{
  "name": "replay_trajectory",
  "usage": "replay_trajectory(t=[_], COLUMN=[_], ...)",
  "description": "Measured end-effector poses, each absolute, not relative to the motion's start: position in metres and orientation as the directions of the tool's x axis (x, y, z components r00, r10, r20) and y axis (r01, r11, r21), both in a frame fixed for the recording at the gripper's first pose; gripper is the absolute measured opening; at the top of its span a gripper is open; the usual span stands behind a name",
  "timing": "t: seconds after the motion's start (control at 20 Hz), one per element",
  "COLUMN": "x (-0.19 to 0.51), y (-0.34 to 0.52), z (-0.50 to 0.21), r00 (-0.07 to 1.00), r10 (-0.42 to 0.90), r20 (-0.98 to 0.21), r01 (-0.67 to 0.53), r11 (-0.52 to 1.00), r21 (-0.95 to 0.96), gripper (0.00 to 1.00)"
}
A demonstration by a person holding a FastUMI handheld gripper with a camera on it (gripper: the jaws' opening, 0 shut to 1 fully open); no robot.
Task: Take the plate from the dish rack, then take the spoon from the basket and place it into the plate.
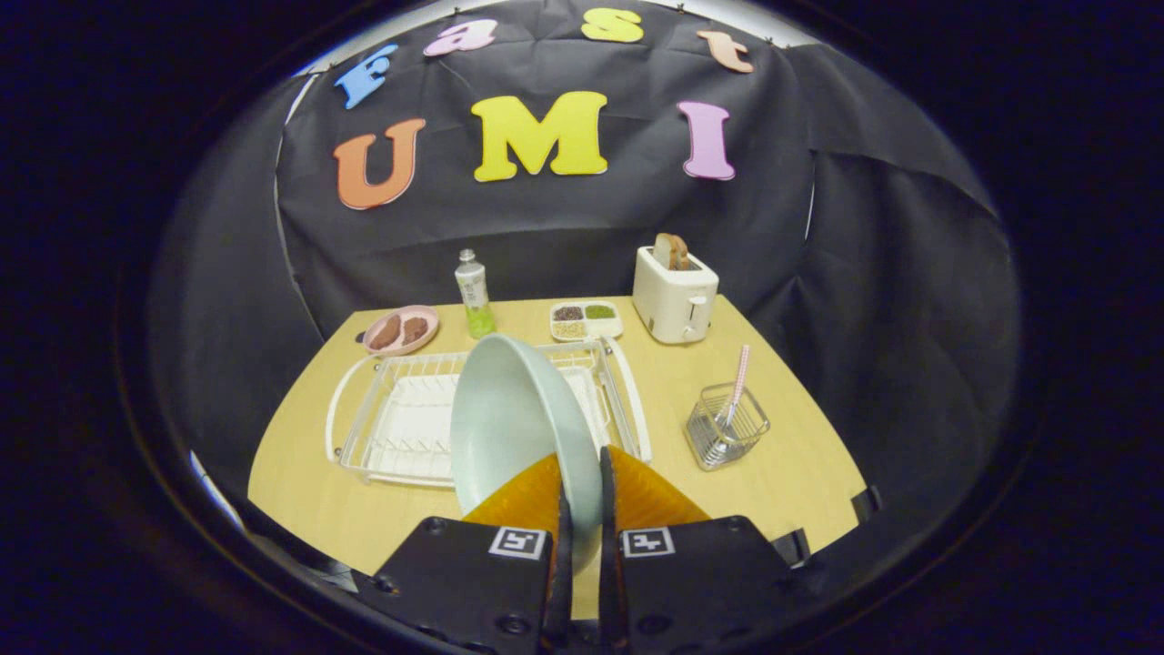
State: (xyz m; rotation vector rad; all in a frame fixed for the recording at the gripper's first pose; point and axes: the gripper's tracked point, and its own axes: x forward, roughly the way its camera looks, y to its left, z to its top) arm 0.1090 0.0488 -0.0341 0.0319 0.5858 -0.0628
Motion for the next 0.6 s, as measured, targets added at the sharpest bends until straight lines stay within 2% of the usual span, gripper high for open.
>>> replay_trajectory(t=[0.35,0.6], x=[0.075,0.079], y=[0.055,0.035], z=[-0.153,-0.194], r00=[0.775,0.737], r10=[0.076,0.167], r20=[-0.627,-0.655], r01=[0.001,-0.026], r11=[0.993,0.975], r21=[0.121,0.219], gripper=[0.17,0.19])
